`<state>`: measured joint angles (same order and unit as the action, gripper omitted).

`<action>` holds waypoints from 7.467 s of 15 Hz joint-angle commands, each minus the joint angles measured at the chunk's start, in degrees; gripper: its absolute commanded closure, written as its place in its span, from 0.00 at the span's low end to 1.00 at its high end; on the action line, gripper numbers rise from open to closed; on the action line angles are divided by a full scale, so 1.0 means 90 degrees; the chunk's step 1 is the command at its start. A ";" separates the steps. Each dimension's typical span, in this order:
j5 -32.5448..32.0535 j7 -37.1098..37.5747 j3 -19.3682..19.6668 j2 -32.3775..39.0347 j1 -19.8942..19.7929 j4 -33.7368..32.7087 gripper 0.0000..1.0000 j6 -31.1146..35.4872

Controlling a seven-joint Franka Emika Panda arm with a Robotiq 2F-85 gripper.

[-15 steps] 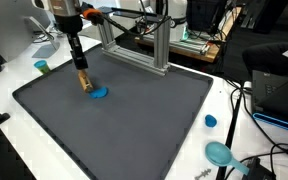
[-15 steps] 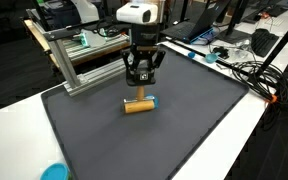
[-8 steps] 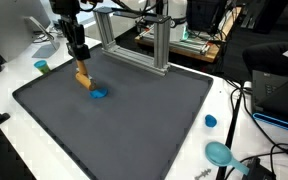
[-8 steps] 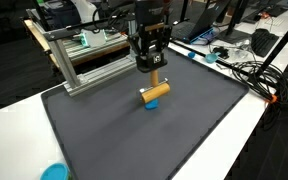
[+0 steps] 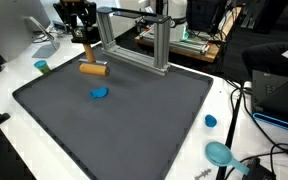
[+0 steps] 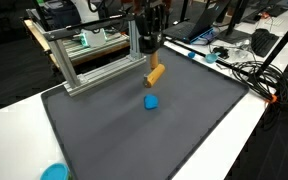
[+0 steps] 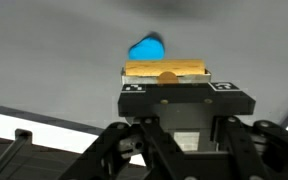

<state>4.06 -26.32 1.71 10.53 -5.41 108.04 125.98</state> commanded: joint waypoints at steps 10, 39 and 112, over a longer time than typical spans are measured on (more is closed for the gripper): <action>-0.0076 -0.3419 -0.0355 0.1024 -0.0015 -0.1680 0.77 -0.2432; -0.0298 -0.4972 -0.0360 0.1268 -0.0250 -0.0486 0.77 0.0437; -0.0571 -0.4590 -0.0396 0.1989 -0.0454 -0.0874 0.77 -0.0003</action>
<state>0.25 -66.06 -1.65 29.78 -9.58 95.36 124.93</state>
